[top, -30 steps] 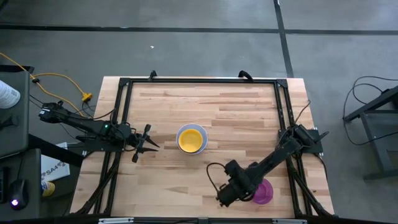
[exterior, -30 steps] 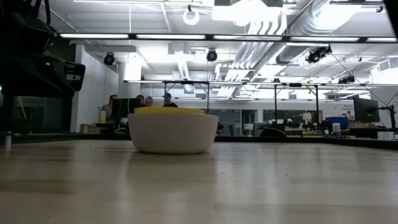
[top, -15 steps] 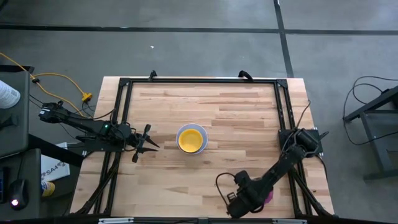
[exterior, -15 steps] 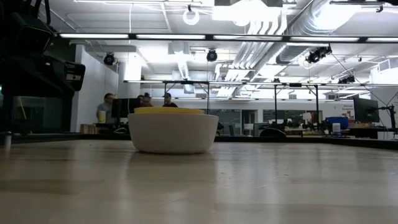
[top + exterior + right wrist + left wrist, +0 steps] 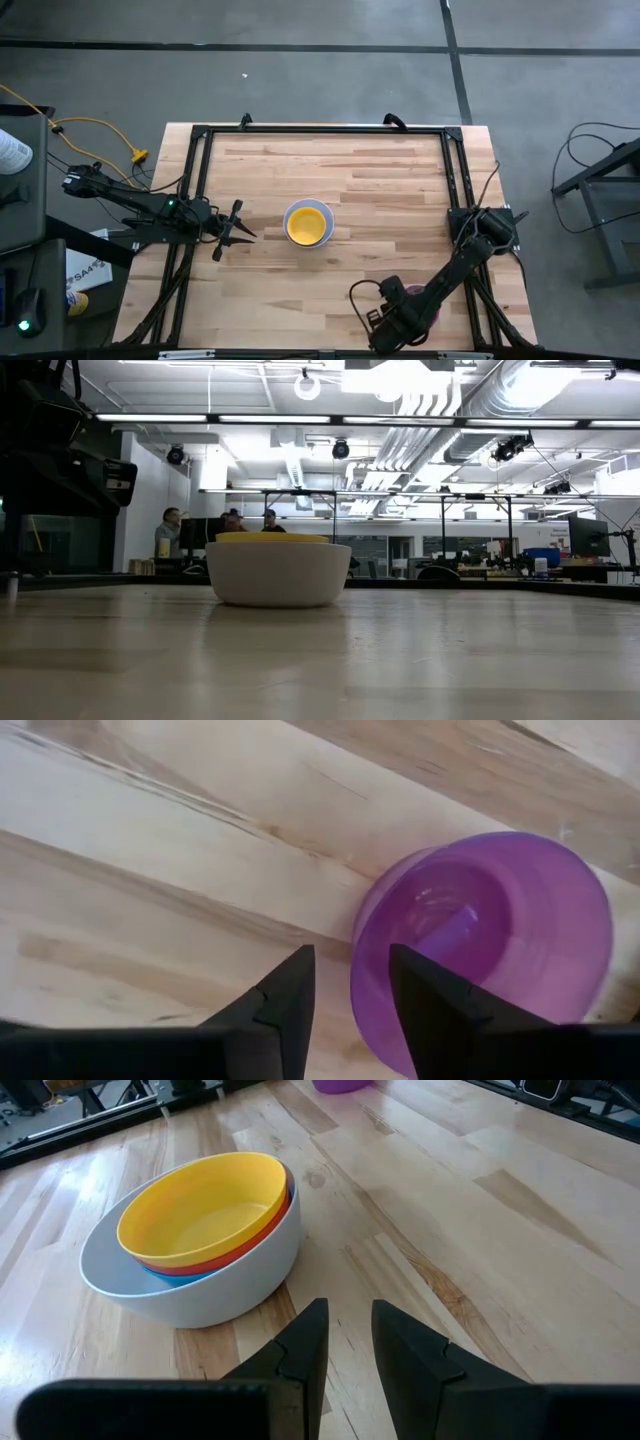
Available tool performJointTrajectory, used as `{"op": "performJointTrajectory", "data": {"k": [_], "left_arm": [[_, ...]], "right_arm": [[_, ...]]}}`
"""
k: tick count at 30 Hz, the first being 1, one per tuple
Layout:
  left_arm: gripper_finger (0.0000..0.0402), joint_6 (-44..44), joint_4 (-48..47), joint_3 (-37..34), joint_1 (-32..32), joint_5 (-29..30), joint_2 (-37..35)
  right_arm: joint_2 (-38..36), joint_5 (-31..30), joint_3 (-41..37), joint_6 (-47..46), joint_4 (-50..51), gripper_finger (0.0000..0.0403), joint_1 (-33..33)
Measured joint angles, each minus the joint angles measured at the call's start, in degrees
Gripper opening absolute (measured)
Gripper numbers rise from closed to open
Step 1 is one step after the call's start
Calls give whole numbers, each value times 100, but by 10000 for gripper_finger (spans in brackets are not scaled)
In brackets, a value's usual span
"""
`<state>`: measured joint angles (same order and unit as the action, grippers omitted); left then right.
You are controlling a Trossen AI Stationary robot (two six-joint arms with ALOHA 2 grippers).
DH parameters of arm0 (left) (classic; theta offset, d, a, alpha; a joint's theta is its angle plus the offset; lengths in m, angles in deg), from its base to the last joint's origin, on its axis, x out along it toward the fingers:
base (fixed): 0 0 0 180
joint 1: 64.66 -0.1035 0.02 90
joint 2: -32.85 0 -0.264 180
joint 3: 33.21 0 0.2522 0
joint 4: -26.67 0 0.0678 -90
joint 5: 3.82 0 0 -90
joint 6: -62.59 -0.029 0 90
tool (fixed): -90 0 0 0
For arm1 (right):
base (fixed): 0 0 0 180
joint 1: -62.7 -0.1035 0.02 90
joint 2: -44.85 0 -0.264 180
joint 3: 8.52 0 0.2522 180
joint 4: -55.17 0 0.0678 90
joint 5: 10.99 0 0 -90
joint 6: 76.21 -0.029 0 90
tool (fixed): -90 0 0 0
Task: Nest bowls inside each other
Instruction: Stack the purple bowl on top of the yellow bowl
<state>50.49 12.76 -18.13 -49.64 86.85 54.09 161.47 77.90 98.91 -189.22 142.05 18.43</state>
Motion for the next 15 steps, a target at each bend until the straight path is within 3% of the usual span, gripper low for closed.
{"op": "performJointTrajectory", "data": {"k": [15], "left_arm": [[81,0,0,0,1,0,0]], "right_arm": [[4,108,-470,12,-475,123,0]]}}
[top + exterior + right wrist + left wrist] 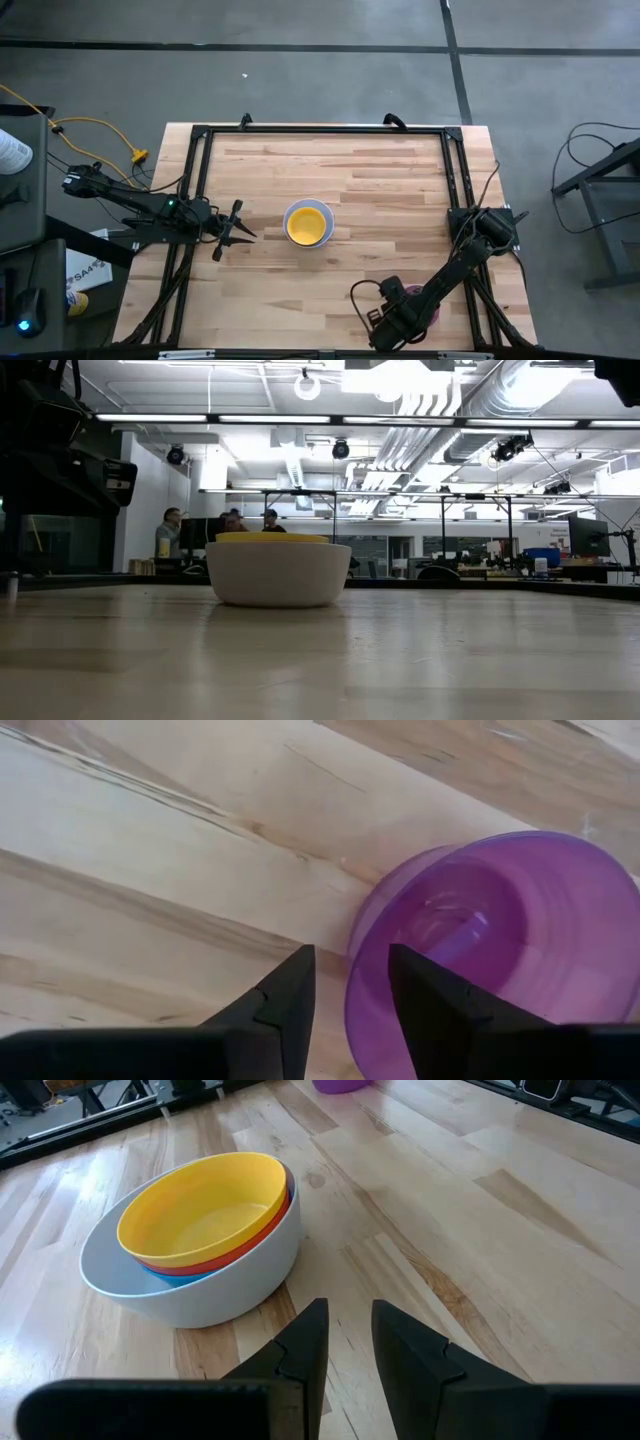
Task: Nest bowls inside each other
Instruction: Stack the purple bowl on top of the yellow bowl
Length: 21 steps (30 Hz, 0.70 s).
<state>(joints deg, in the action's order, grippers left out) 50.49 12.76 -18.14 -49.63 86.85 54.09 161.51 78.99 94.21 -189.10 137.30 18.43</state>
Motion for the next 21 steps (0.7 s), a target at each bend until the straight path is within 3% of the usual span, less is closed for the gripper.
{"op": "performJointTrajectory", "data": {"k": [21], "left_arm": [[81,0,0,0,0,0,0]], "right_arm": [[0,148,-155,7,-119,117,0]]}}
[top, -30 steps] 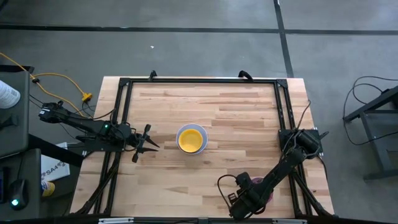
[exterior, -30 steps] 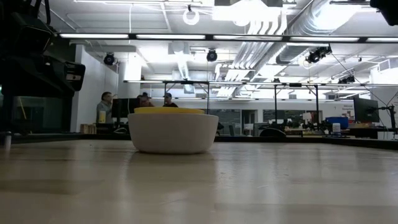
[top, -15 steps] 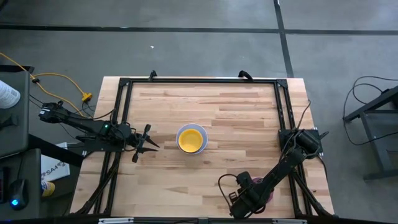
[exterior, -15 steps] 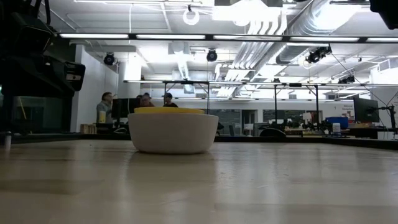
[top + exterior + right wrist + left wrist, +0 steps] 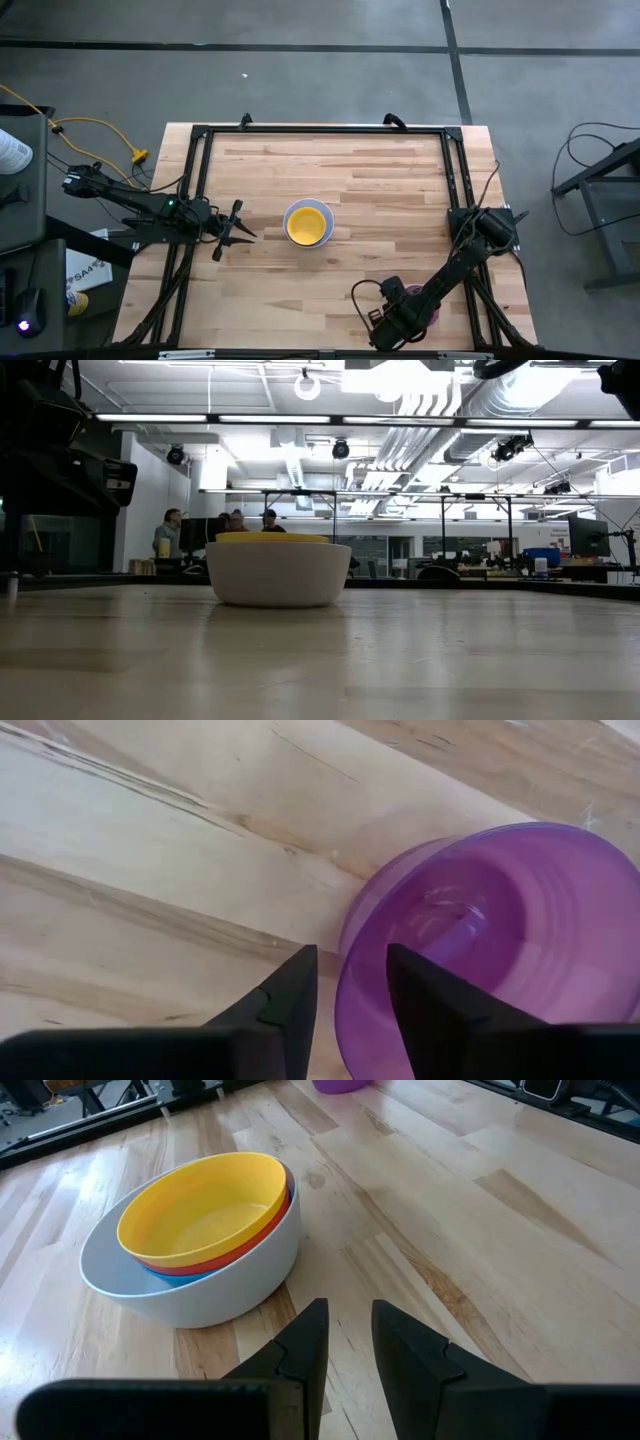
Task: Nest bowls inside each other
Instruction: Stack the purple bowl on top of the yellow bowl
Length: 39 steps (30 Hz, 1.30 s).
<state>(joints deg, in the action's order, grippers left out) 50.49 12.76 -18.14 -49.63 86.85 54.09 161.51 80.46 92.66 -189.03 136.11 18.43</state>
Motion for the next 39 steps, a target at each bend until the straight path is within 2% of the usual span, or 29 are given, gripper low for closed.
{"op": "performJointTrajectory", "data": {"k": [21,30,39], "left_arm": [[81,-2,0,0,0,0,0],[81,-1,0,0,-1,0,0],[81,0,0,0,0,0,0]], "right_arm": [[0,-2,0,61,4,8,0],[0,-10,0,458,9,5,4],[-128,-402,0,1565,152,4,352]]}}
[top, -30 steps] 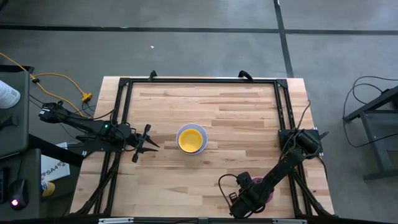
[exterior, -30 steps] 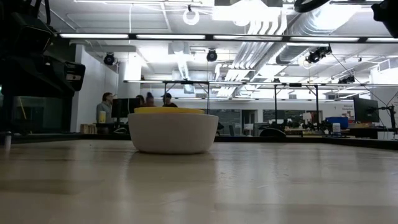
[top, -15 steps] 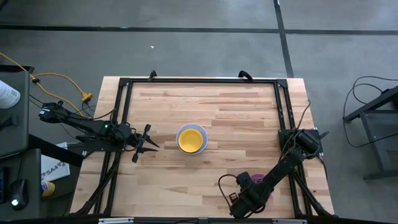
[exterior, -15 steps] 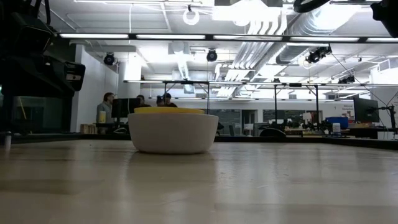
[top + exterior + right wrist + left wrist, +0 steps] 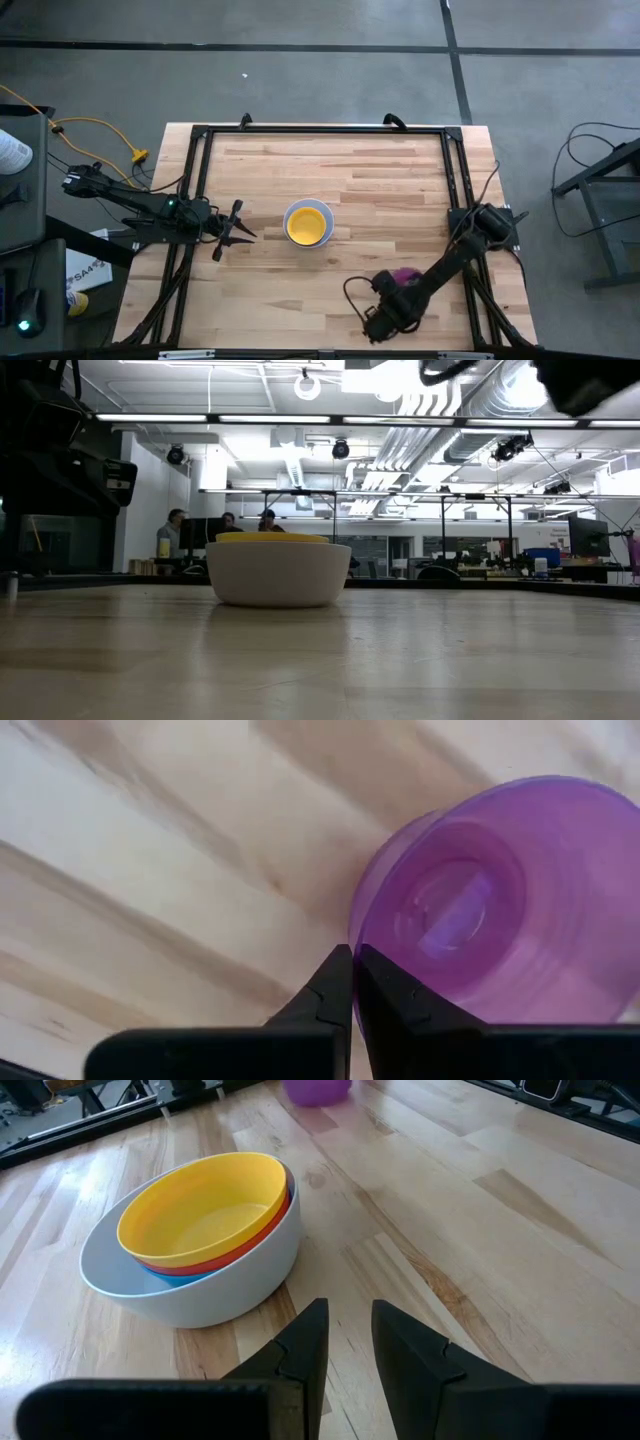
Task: Nest bowls inside each other
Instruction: Stack the purple bowl on top of the yellow bowl
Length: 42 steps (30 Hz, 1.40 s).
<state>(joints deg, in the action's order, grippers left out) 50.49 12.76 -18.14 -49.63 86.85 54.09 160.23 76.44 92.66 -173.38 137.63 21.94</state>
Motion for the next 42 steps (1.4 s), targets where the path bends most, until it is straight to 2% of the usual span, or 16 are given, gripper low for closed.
{"op": "performJointTrajectory", "data": {"k": [7,17,23,31,36,42], "left_arm": [[81,-2,0,-1,1,0,0],[81,0,0,-1,-1,0,0],[81,0,-1,-1,-1,1,0],[81,0,0,1,-1,0,0],[81,-1,0,1,-1,1,0],[81,-2,0,1,-1,0,0]], "right_arm": [[-354,-659,28,1343,3,4,711],[-411,-956,579,4741,-437,3,1887],[-411,-953,991,6177,-476,3,2390],[-411,-812,1099,7949,-478,3,2620],[-411,-502,1099,9123,-580,3,2623],[-411,-440,1099,10380,-812,3,2614]]}}
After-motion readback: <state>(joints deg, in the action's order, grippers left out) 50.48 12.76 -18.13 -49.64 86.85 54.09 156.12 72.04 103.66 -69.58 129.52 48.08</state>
